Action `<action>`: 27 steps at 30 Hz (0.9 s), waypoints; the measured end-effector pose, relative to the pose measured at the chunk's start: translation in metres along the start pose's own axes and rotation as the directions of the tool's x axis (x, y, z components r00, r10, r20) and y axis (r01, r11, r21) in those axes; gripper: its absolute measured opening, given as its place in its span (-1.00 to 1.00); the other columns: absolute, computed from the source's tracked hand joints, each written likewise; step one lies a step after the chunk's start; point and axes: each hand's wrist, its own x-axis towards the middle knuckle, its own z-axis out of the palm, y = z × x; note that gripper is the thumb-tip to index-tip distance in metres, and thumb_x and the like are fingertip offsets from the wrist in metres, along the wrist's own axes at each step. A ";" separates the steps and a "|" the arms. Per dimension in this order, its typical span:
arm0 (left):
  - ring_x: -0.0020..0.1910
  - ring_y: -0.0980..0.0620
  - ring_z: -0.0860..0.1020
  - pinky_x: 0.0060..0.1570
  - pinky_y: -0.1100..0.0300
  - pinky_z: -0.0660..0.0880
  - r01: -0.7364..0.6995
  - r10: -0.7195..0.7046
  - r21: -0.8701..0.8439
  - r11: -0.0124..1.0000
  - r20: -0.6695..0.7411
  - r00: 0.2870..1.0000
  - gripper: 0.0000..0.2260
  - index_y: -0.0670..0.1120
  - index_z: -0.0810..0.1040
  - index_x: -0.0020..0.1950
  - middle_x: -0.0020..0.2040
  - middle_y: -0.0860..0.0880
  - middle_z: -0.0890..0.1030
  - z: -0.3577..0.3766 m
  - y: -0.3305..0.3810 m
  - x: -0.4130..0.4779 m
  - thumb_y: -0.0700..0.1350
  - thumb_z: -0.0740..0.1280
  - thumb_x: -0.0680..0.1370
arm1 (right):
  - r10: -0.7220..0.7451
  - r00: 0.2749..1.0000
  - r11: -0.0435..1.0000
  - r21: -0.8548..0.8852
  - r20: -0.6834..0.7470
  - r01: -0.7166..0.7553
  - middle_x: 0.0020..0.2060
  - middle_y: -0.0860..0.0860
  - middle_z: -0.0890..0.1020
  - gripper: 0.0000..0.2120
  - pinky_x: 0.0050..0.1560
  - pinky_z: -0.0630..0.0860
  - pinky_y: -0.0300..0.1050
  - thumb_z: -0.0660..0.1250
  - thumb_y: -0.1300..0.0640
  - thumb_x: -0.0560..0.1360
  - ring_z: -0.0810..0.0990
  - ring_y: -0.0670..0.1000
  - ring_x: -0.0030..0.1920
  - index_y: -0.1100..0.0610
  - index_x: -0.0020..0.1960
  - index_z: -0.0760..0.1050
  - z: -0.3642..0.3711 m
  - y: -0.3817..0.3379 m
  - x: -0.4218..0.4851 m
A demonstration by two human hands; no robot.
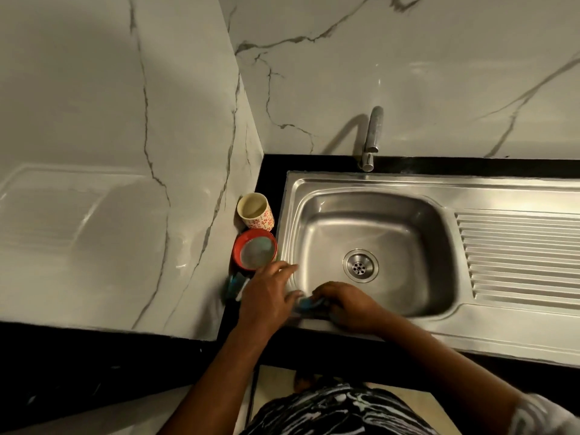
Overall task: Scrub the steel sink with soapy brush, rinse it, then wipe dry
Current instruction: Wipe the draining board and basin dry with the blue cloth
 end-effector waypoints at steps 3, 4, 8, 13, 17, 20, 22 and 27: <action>0.51 0.06 0.36 0.49 0.08 0.35 -0.151 0.167 -0.092 0.984 0.197 0.966 -0.18 0.13 0.39 0.62 0.57 0.10 0.43 0.014 0.015 -0.001 0.43 0.42 0.42 | 0.155 0.979 0.924 0.370 -0.132 -0.097 0.05 0.01 0.69 -0.68 0.18 0.54 -0.05 0.21 0.31 0.54 0.64 0.00 0.09 0.01 0.13 0.61 -0.012 0.014 -0.027; 0.49 0.06 0.39 0.47 0.09 0.37 -0.164 0.192 -0.137 0.977 0.231 0.954 -0.16 0.12 0.41 0.60 0.54 0.10 0.47 0.019 0.022 0.000 0.45 0.43 0.39 | 0.204 0.964 0.871 0.481 -0.168 -0.101 0.03 0.06 0.69 -0.72 0.15 0.55 -0.02 0.20 0.31 0.55 0.65 0.08 0.07 0.09 0.13 0.60 -0.016 0.015 -0.036; 0.10 0.09 0.65 0.08 0.10 0.55 -0.140 0.192 -0.325 0.935 0.133 0.972 -0.56 0.02 0.65 0.30 0.11 0.10 0.72 0.032 0.042 0.011 0.25 0.48 0.52 | 0.377 0.896 0.621 0.782 -0.233 -0.058 -0.09 0.13 0.63 -0.82 0.03 0.55 -0.02 0.23 0.24 0.59 0.58 0.09 -0.05 0.22 0.12 0.56 -0.025 0.012 -0.055; -0.10 0.15 0.66 -0.05 0.05 0.58 -0.089 0.165 -0.466 0.881 0.126 0.978 -0.75 0.07 0.68 0.19 -0.05 0.16 0.72 0.026 0.062 0.021 0.17 0.41 0.61 | 0.452 0.861 0.461 0.887 -0.234 -0.001 0.03 0.25 0.65 -0.73 0.07 0.57 0.20 0.31 0.10 0.56 0.62 0.22 0.00 0.21 0.19 0.56 -0.026 0.013 -0.065; 0.08 0.23 0.67 0.15 0.05 0.62 -0.057 0.150 -0.534 0.843 0.132 0.980 -0.79 0.06 0.66 0.20 0.06 0.19 0.72 0.024 0.071 0.025 0.11 0.40 0.64 | 0.395 0.866 0.538 0.841 -0.307 0.053 0.05 0.30 0.66 -0.72 0.06 0.60 0.18 0.42 0.13 0.60 0.67 0.20 -0.01 0.24 0.24 0.53 -0.030 0.004 -0.068; 0.07 0.25 0.67 0.12 0.07 0.65 -0.039 0.119 -0.560 0.827 0.107 0.987 -0.85 0.05 0.64 0.10 0.02 0.17 0.73 0.021 0.077 0.026 0.10 0.41 0.64 | 0.376 0.852 0.605 0.793 -0.364 0.072 0.02 0.22 0.69 -0.71 0.03 0.64 0.09 0.47 0.17 0.55 0.69 0.14 -0.02 0.18 0.24 0.56 -0.035 -0.001 -0.067; 0.01 0.24 0.68 0.03 0.09 0.66 -0.033 0.092 -0.571 0.820 0.074 0.993 -0.89 0.07 0.62 0.02 -0.05 0.16 0.72 0.018 0.081 0.026 0.08 0.44 0.63 | 0.369 0.846 0.616 0.783 -0.385 0.087 -0.01 0.15 0.71 -0.75 -0.02 0.62 -0.01 0.47 0.19 0.54 0.70 0.09 -0.03 0.17 0.20 0.59 -0.040 -0.003 -0.066; -0.07 0.16 0.69 -0.06 0.13 0.64 0.008 0.088 -0.641 0.768 0.119 0.989 -0.85 0.11 0.65 0.07 -0.08 0.13 0.72 0.010 0.081 0.028 0.07 0.54 0.55 | 0.358 0.807 0.632 0.758 -0.470 0.162 0.00 0.18 0.71 -0.80 -0.03 0.65 0.02 0.42 0.28 0.57 0.69 0.11 -0.02 0.20 0.18 0.57 -0.055 -0.012 -0.065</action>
